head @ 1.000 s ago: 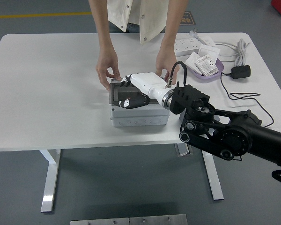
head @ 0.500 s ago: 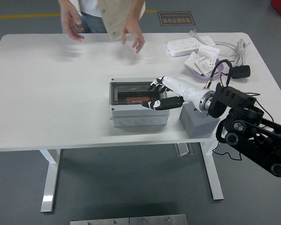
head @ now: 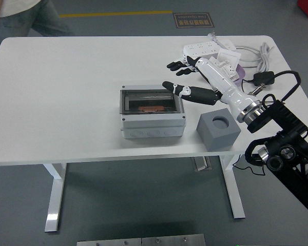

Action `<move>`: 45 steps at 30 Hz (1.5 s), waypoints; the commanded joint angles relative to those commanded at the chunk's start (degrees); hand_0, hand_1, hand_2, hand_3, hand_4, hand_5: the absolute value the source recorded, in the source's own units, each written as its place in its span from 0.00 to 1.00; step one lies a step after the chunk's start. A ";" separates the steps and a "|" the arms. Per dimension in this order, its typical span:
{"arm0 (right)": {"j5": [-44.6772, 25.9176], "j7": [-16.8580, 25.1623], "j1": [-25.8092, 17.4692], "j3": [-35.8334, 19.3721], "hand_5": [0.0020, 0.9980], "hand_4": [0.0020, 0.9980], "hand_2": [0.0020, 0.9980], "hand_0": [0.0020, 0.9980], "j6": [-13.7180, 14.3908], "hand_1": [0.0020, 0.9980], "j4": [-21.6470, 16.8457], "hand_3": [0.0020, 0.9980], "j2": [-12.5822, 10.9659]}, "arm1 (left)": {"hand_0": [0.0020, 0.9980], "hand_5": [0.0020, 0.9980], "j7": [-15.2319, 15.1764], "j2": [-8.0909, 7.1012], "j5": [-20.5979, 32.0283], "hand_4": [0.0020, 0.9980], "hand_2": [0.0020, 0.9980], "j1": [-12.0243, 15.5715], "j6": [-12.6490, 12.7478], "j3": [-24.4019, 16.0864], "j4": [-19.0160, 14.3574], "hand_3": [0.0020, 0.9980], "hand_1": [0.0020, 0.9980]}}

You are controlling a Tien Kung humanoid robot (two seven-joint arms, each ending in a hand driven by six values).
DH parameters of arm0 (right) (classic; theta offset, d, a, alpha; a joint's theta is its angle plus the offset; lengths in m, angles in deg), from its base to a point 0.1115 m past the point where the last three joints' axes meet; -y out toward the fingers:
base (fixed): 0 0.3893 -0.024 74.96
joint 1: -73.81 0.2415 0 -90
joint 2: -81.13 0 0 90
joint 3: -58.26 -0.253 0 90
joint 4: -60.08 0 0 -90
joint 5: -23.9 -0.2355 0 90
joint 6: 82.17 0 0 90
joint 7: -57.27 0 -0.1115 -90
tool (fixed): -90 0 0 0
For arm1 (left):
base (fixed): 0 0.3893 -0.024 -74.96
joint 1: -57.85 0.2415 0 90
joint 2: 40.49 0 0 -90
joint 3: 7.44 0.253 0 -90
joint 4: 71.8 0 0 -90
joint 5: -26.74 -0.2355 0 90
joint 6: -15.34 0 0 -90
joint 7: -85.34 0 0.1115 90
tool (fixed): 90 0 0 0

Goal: Fetch the battery,place it into the box,close the lid of the box

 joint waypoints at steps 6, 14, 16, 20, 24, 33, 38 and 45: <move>6.64 9.49 -0.77 0.89 0.71 0.89 0.62 0.64 13.08 0.60 0.00 0.62 1.99 | 0.60 0.32 0.02 0.02 -0.40 0.83 0.71 0.09 0.11 -0.40 0.00 0.75 0.74; 15.47 13.22 0.59 -2.42 0.56 0.80 0.51 0.57 25.23 0.53 2.38 0.56 3.56 | 0.60 0.32 -0.05 0.20 -0.20 0.83 0.71 -0.13 0.61 0.24 0.00 0.75 0.74; 15.63 13.38 1.11 -3.79 0.56 0.80 0.51 0.57 27.41 0.53 3.20 0.56 3.75 | 0.60 0.32 -0.05 0.17 -0.16 0.83 0.71 -0.13 0.67 0.27 0.00 0.75 0.74; 9.27 17.32 2.03 -7.00 0.55 0.77 0.48 0.52 28.36 0.49 5.15 0.54 4.28 | 0.61 0.32 -0.09 0.08 -0.01 0.83 0.71 -0.14 0.87 0.36 0.00 0.76 0.74; 0.82 21.98 2.80 -9.13 0.54 0.76 0.48 0.52 27.43 0.48 7.64 0.55 5.08 | 0.61 0.33 -0.12 0.12 0.13 0.83 0.71 -0.19 0.90 0.47 0.00 0.76 0.74; -19.46 28.43 3.08 -11.49 0.55 0.77 0.54 0.56 20.66 0.55 12.73 0.60 4.89 | 0.61 0.33 -0.14 0.22 0.21 0.83 0.71 -0.15 0.79 0.38 0.00 0.78 0.74; -30.80 25.12 2.12 -11.23 0.54 0.78 0.54 0.59 13.66 0.54 13.00 0.60 4.09 | 0.61 0.33 -0.17 0.32 0.26 0.83 0.71 -0.12 0.79 0.32 0.00 0.78 0.74; -45.10 17.16 1.58 -10.89 0.55 0.79 0.51 0.56 7.49 0.49 12.03 0.58 3.36 | 0.62 0.33 -0.30 0.41 0.79 0.83 0.71 -0.23 0.91 0.88 0.00 0.78 0.74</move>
